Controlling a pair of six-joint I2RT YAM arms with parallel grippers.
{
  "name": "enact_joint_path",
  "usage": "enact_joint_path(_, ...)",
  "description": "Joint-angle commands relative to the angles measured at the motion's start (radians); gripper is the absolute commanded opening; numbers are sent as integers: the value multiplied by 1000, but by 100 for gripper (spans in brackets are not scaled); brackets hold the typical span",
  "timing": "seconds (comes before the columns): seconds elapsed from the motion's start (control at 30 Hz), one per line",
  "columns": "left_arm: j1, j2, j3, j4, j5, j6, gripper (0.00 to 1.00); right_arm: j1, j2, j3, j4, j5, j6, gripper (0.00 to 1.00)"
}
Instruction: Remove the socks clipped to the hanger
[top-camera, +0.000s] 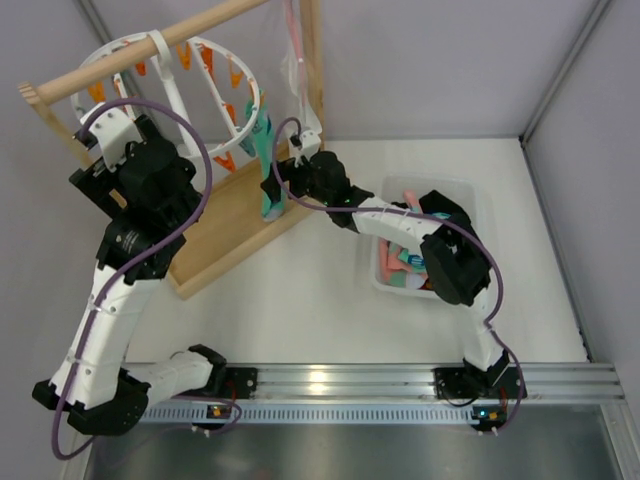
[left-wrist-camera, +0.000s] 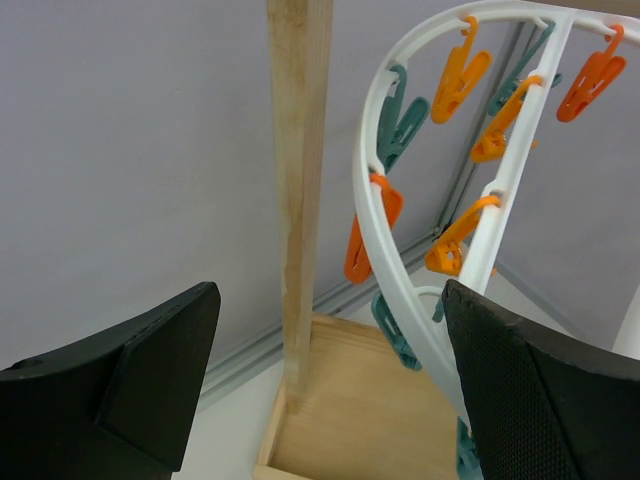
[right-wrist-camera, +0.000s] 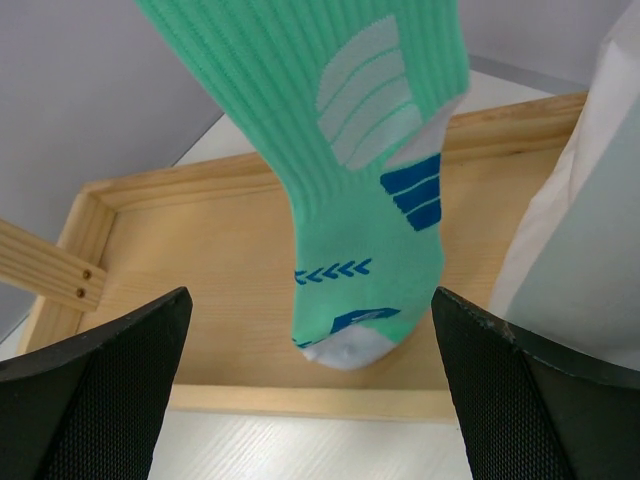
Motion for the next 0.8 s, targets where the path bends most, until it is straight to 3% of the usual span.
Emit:
enact_joint_path(0.0,13,24,49,15,31,40,96,-7,53,81,22,27,-30,100)
enact_joint_path(0.43,18,24,55,13,57,78,97,10,225,243,122,42,-42,99)
enact_joint_path(0.77,15,-28,61,9,105,115,98,52,361,389,136,320,-60,99)
